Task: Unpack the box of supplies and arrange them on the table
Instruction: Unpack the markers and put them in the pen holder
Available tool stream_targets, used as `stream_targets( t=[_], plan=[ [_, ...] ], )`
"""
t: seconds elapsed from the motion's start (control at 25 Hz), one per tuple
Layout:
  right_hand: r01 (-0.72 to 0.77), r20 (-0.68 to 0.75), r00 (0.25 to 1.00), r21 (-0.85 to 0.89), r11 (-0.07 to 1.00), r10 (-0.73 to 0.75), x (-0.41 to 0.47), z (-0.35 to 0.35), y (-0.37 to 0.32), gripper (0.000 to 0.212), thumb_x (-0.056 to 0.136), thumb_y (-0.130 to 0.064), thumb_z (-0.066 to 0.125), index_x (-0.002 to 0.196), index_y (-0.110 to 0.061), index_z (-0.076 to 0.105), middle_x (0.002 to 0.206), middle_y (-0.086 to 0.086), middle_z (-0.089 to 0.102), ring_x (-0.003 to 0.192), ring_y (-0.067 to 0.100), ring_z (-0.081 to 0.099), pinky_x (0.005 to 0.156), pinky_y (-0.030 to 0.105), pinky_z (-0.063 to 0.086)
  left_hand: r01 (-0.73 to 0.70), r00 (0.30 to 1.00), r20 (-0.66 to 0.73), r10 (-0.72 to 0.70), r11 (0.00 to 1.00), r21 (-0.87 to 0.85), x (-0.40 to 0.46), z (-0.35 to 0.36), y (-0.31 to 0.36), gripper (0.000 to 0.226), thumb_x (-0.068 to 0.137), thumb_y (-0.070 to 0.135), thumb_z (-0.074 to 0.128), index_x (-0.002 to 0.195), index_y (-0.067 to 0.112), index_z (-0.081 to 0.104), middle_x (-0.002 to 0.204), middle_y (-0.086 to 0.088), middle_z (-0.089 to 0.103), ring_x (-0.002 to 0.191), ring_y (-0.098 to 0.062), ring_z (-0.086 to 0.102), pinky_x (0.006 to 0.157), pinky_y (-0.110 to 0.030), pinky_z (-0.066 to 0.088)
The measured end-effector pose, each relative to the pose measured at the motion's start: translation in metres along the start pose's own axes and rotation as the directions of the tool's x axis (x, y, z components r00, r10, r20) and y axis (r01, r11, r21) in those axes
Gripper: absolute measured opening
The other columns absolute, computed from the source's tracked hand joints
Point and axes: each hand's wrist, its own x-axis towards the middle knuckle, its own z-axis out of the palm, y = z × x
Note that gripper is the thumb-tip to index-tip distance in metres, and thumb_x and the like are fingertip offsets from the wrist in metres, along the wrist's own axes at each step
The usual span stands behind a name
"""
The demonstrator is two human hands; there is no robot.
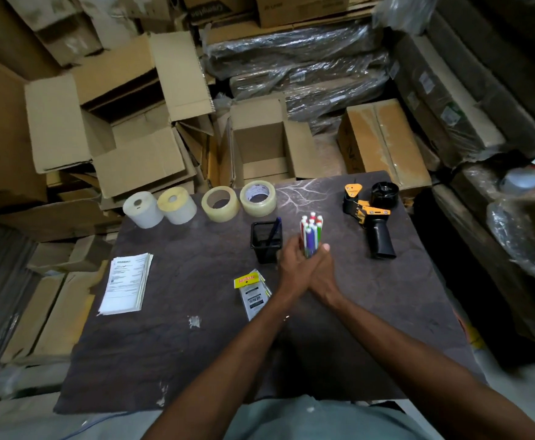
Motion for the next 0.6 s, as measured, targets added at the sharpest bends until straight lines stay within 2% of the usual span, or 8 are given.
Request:
stream_targets(
  t=[0.08,0.16,0.24,0.32,0.4,0.48,0.52,0.6],
  plan=[
    [0.075,-0.024,0.997,0.000,0.997,-0.075,0.021,0.019,-0.034,0.010,0.105,-0.019,0.040,0.109,-0.019,0.049,0.108,0.003,0.058,0.099,0.014,0.057,0.079,0.013,0.047,-0.115,0.993,-0.034,0.115,0.993,0.007,0.015,-0.026,0.021,0.048,0.068,0.056,0.068,0.108,0.028,0.064,0.108,0.000,0.065,0.100,-0.016,0.062,0.090,-0.029,0.052],
    [0.176,-0.069,0.982,0.040,0.984,-0.173,0.040,0.043,-0.066,0.009,0.101,-0.020,0.048,0.098,-0.017,0.056,0.089,0.000,0.060,0.083,0.005,0.062,0.073,0.019,0.049,-0.179,0.980,-0.077,0.181,0.983,0.035,0.038,-0.051,0.034,0.052,0.072,0.052,0.066,0.114,0.021,0.064,0.112,0.000,0.062,0.105,-0.016,0.060,0.092,-0.029,0.049],
    [0.183,-0.058,0.982,0.074,0.980,-0.179,0.062,0.065,-0.072,0.009,0.102,-0.015,0.047,0.101,-0.012,0.055,0.087,0.001,0.060,0.081,0.001,0.063,0.074,0.022,0.052,-0.176,0.982,-0.051,0.180,0.982,0.067,0.064,-0.074,0.039,0.050,0.078,0.049,0.064,0.120,0.022,0.062,0.115,0.001,0.062,0.108,-0.015,0.060,0.096,-0.032,0.049],
    [0.164,-0.081,0.984,0.016,0.986,-0.162,0.080,0.082,-0.074,0.018,0.097,-0.033,0.049,0.104,-0.019,0.059,0.093,0.009,0.065,0.090,0.022,0.067,0.082,0.044,0.056,-0.187,0.982,-0.012,0.189,0.975,0.118,0.081,-0.089,0.038,0.047,0.081,0.048,0.061,0.121,0.024,0.061,0.114,-0.001,0.064,0.106,-0.014,0.062,0.098,-0.036,0.050],
    [0.105,-0.065,0.992,-0.006,0.994,-0.105,0.091,0.095,-0.058,0.028,0.095,-0.036,0.049,0.110,-0.017,0.061,0.099,0.010,0.066,0.097,0.032,0.066,0.087,0.053,0.054,-0.162,0.987,0.028,0.160,0.978,0.129,0.089,-0.096,0.028,0.045,0.082,0.046,0.060,0.121,0.024,0.062,0.114,-0.002,0.065,0.104,-0.014,0.063,0.097,-0.040,0.051],
    [0.077,-0.087,0.993,-0.034,0.996,-0.080,0.089,0.101,-0.047,0.027,0.099,-0.026,0.048,0.118,-0.010,0.060,0.102,0.004,0.065,0.097,0.027,0.065,0.090,0.048,0.054,-0.124,0.992,0.028,0.121,0.981,0.150,0.089,-0.097,0.013,0.045,0.080,0.049,0.060,0.119,0.028,0.062,0.116,0.002,0.066,0.105,-0.012,0.064,0.097,-0.041,0.051],
    [0.087,-0.126,0.988,-0.032,0.996,-0.090,0.087,0.102,-0.042,0.024,0.100,-0.022,0.050,0.116,-0.010,0.061,0.100,0.002,0.066,0.094,0.021,0.066,0.090,0.041,0.056,-0.104,0.995,0.023,0.101,0.978,0.179,0.090,-0.097,0.005,0.047,0.079,0.053,0.059,0.120,0.031,0.061,0.116,0.005,0.066,0.105,-0.011,0.063,0.097,-0.041,0.051],
    [0.105,-0.174,0.979,-0.033,0.994,-0.109,0.085,0.101,-0.032,0.017,0.099,-0.013,0.054,0.113,-0.009,0.063,0.096,0.001,0.067,0.087,0.005,0.065,0.083,0.018,0.054,-0.078,0.997,0.038,0.072,0.974,0.213,0.091,-0.096,-0.007,0.049,0.078,0.059,0.057,0.121,0.035,0.060,0.116,0.010,0.067,0.107,-0.009,0.062,0.099,-0.042,0.050]
  ],
)
